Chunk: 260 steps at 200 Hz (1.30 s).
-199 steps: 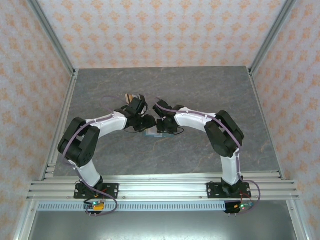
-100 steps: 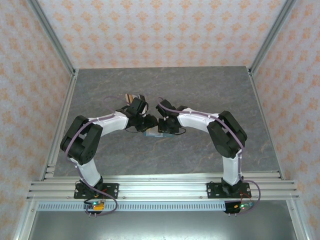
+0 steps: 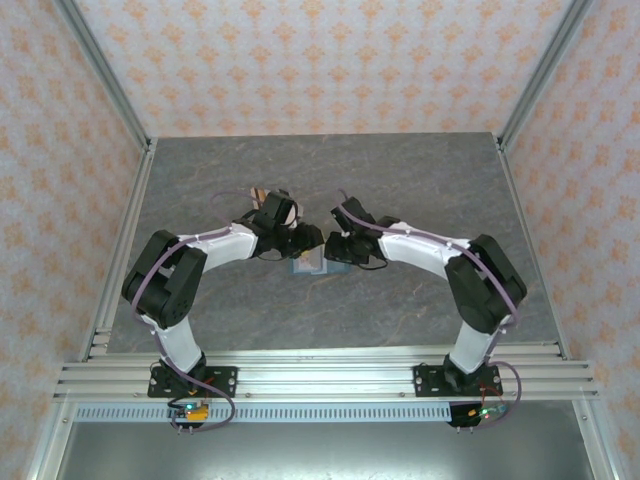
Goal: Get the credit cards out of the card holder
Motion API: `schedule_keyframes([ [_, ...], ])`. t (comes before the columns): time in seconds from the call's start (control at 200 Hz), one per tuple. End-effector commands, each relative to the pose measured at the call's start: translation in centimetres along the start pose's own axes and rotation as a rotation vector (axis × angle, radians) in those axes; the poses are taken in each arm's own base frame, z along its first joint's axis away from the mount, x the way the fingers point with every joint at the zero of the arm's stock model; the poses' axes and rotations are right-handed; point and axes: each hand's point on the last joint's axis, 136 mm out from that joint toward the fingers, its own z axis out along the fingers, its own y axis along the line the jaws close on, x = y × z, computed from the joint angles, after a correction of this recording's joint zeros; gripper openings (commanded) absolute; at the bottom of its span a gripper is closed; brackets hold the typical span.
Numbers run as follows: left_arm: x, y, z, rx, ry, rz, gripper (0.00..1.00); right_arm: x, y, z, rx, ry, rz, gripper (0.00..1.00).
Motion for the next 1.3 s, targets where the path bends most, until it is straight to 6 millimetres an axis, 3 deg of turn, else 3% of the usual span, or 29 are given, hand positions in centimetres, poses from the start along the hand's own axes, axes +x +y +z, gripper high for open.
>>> schedule_keyframes([
  [0.0, 0.1, -2.3, 0.2, 0.073, 0.01, 0.03, 0.44, -2.4, 0.3, -2.5, -0.035, -0.127, 0.039, 0.34],
  [0.38, -0.2, -3.9, 2.5, 0.066, 0.044, 0.059, 0.5, -3.7, -0.5, -5.4, -0.055, -0.232, 0.106, 0.34],
  [0.571, -0.3, -3.1, 3.3, 0.027, 0.04, 0.049, 0.48, -4.0, -1.2, -6.0, -0.038, -0.262, 0.123, 0.34],
  [0.596, 0.0, -1.9, 4.2, -0.001, 0.056, 0.035, 0.48, -4.0, -1.2, -6.1, -0.04, -0.265, 0.123, 0.34],
  [0.931, 0.8, 1.1, 5.5, -0.084, 0.081, 0.003, 0.4, -3.9, -1.2, -5.7, -0.044, -0.249, 0.124, 0.34],
  [1.131, 0.4, -0.6, 3.7, -0.053, 0.056, 0.026, 0.4, -3.7, -0.8, -5.4, -0.059, -0.229, 0.118, 0.34],
  [1.176, -0.2, -2.1, 2.1, -0.025, 0.024, 0.041, 0.4, -3.6, -0.6, -5.4, -0.066, -0.221, 0.112, 0.33],
  [1.296, -1.5, -2.2, -0.5, -0.043, -0.038, 0.068, 0.41, -3.5, 0.8, -5.2, -0.124, -0.187, 0.082, 0.33],
])
